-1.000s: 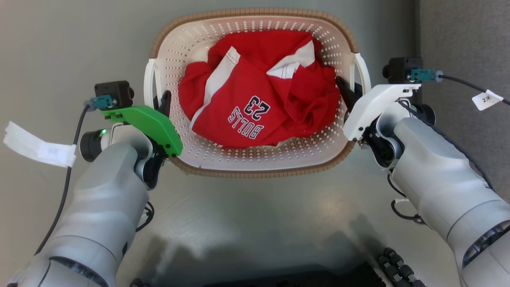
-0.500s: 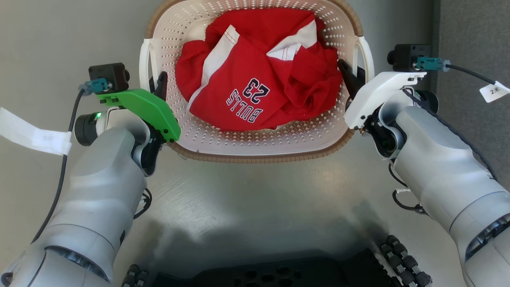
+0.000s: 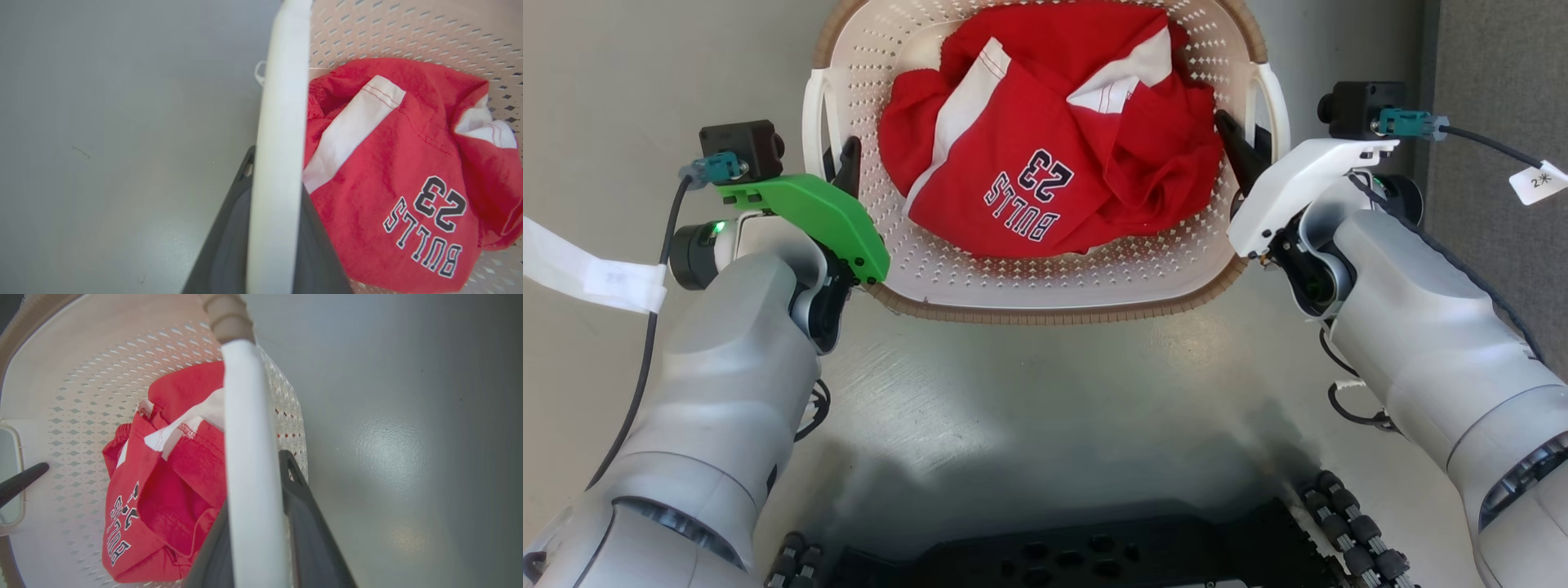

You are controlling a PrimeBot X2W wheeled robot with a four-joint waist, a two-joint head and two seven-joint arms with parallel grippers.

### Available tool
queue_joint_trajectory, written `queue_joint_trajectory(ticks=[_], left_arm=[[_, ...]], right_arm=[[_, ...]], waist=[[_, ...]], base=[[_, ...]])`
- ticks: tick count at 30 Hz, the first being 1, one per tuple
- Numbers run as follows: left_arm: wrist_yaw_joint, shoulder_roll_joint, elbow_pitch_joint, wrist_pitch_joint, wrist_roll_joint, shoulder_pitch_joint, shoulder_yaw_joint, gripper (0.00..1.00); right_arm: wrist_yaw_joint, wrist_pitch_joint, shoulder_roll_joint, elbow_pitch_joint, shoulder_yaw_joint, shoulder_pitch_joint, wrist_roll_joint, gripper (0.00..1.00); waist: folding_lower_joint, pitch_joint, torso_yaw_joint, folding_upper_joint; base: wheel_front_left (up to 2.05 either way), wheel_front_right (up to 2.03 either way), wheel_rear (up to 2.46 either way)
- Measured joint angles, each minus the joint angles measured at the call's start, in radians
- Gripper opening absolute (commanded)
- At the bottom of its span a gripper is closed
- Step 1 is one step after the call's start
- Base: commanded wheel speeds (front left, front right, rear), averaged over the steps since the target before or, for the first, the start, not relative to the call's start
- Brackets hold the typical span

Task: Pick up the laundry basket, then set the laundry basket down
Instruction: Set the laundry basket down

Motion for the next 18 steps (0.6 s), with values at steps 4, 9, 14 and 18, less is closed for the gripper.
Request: queue_joint_trajectory(ticks=[4,9,14,18], left_arm=[[0.0,0.0,-0.001,-0.003,0.003,-0.006,0.001,0.0],[0.0,0.0,-0.001,-0.003,0.004,-0.016,0.001,0.0],[0.0,-0.001,-0.001,-0.003,0.004,-0.019,0.002,0.47],[0.0,0.0,-0.001,-0.003,0.004,-0.019,0.003,1.0]], right_arm=[[0.0,-0.008,-0.002,0.0,0.002,-0.01,0.001,0.0],[0.0,-0.016,-0.005,0.001,0.008,-0.02,0.007,0.0],[0.0,-0.021,-0.004,0.002,0.011,-0.023,0.011,0.79],[0.021,-0.027,0.009,-0.005,0.016,-0.034,0.018,1.0]], waist=[[-0.0001,0.008,0.0,0.0],[-0.0001,0.014,0.0,0.0],[-0.0001,0.018,0.0,0.0],[-0.0001,0.019,-0.001,0.0]], base=[[0.0,0.0,0.0],[0.0,0.0,0.0],[0.0,0.0,0.0],[0.0,0.0,0.0]])
